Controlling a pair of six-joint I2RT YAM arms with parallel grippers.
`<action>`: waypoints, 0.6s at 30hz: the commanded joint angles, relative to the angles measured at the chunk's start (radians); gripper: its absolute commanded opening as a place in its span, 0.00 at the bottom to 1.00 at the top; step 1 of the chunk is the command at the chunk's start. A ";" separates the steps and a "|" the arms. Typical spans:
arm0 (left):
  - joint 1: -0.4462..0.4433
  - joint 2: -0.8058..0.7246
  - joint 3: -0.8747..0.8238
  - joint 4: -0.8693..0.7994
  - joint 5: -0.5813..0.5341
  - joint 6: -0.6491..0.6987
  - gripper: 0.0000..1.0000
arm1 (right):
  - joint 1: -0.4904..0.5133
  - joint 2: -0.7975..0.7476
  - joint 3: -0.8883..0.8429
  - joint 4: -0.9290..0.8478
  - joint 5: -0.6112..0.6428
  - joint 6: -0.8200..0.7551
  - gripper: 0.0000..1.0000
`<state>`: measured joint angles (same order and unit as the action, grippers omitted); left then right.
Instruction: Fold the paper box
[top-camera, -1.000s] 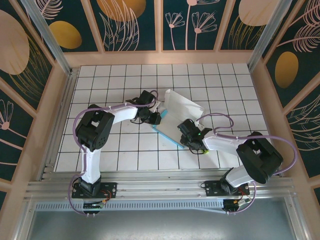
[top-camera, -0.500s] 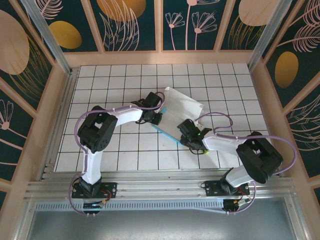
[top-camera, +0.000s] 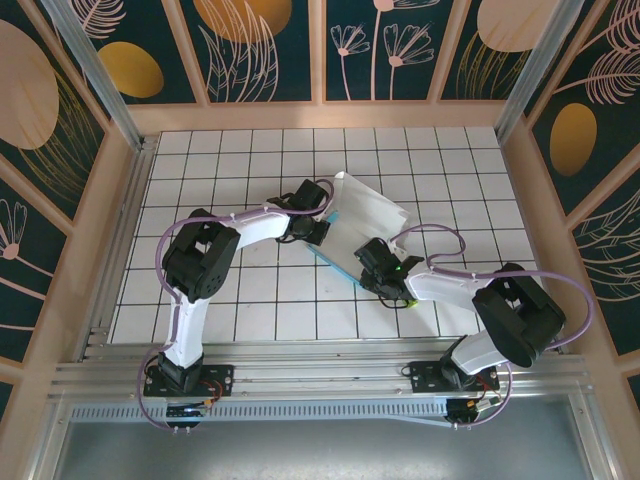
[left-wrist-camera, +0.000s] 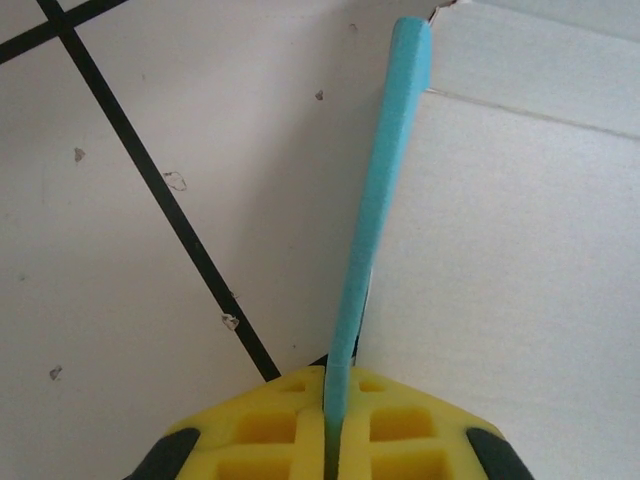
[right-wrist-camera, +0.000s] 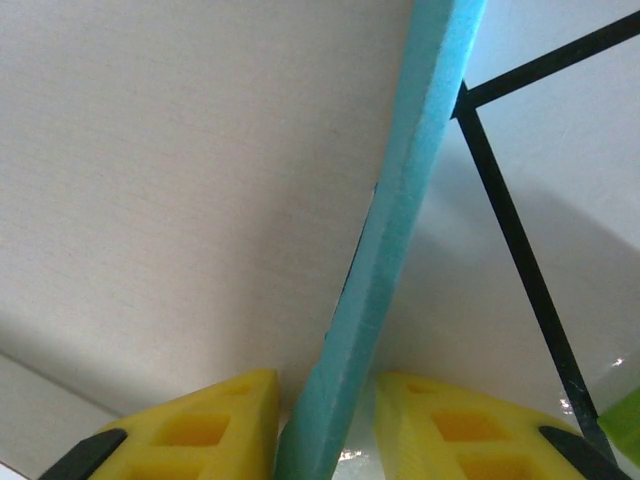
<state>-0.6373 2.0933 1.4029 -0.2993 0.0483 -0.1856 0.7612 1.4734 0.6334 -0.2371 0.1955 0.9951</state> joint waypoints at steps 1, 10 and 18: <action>0.019 -0.024 0.008 -0.001 -0.022 -0.030 0.14 | 0.004 0.069 -0.011 0.129 -0.027 -0.032 0.32; 0.020 -0.085 0.014 0.025 0.037 -0.062 0.22 | -0.002 0.069 0.008 0.111 -0.017 -0.054 0.32; 0.047 -0.057 0.051 0.069 0.249 -0.106 0.24 | -0.003 0.068 0.008 0.106 -0.017 -0.061 0.32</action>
<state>-0.6090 2.0407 1.4231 -0.2745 0.1825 -0.2539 0.7609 1.4738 0.6464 -0.2523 0.1947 0.9474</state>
